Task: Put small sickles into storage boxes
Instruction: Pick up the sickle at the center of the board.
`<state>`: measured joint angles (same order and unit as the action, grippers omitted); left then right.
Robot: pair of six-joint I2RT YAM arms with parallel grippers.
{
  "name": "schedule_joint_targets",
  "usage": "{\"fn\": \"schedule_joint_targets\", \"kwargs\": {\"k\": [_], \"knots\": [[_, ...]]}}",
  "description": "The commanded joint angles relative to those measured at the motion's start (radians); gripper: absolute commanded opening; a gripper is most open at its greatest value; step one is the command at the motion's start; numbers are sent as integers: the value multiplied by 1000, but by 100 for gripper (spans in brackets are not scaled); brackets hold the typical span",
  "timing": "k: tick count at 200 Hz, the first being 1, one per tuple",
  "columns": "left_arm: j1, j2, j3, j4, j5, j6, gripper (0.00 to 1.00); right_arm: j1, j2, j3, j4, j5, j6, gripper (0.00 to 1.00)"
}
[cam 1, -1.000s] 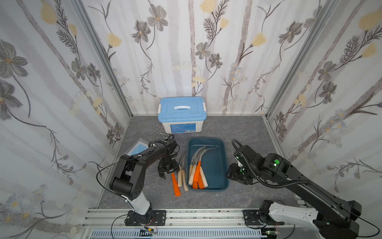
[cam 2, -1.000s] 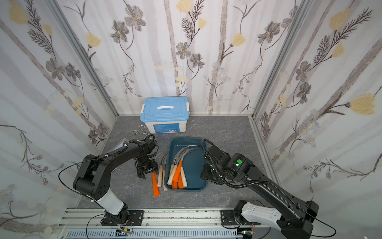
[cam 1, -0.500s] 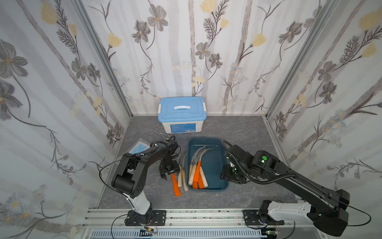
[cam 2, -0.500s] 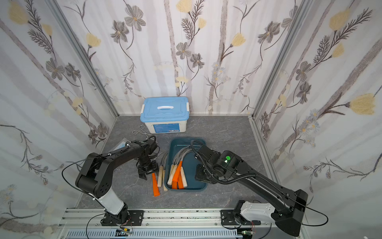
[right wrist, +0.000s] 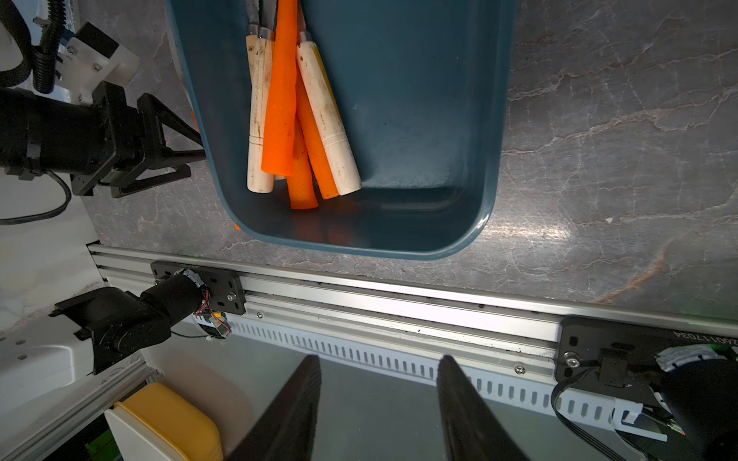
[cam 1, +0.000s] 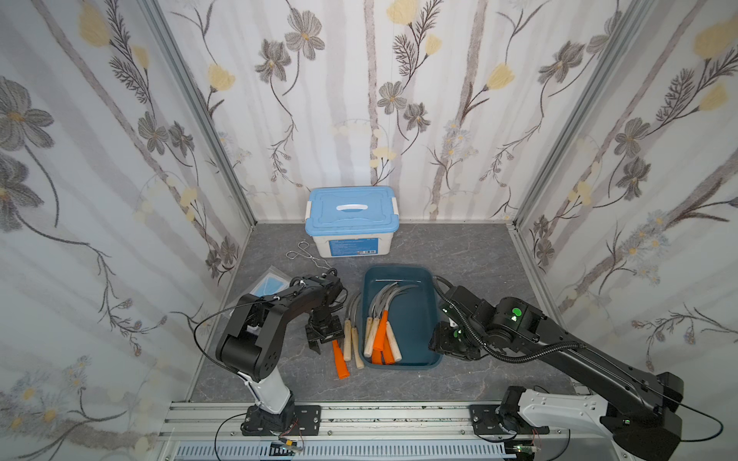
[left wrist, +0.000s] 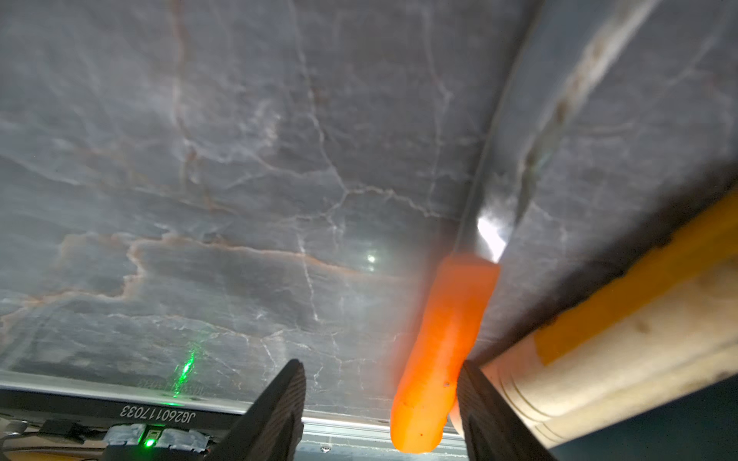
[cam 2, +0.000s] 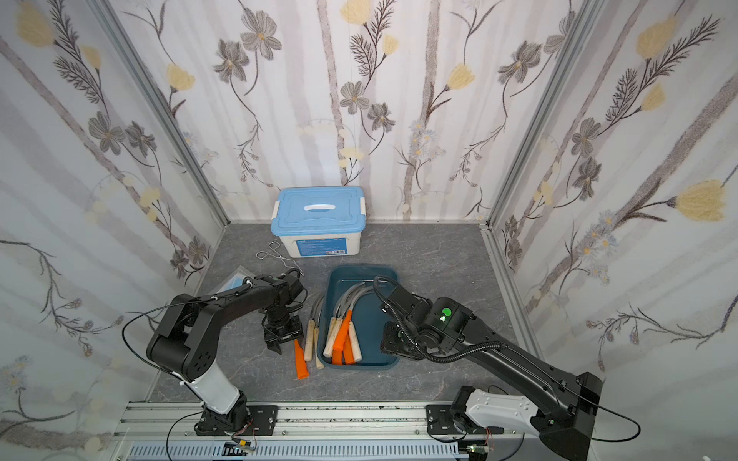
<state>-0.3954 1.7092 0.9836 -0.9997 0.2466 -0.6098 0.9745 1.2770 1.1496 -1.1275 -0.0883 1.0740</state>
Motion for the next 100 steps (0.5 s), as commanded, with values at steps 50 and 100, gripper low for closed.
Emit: {"fn": "schedule_joint_targets", "kwargs": {"k": [50, 100], "knots": [[-12, 39, 23, 4, -3, -11, 63, 12, -36, -28, 34, 9, 50, 50], [-27, 52, 20, 9, -6, -8, 63, 11, -48, -42, 39, 10, 60, 50]]}}
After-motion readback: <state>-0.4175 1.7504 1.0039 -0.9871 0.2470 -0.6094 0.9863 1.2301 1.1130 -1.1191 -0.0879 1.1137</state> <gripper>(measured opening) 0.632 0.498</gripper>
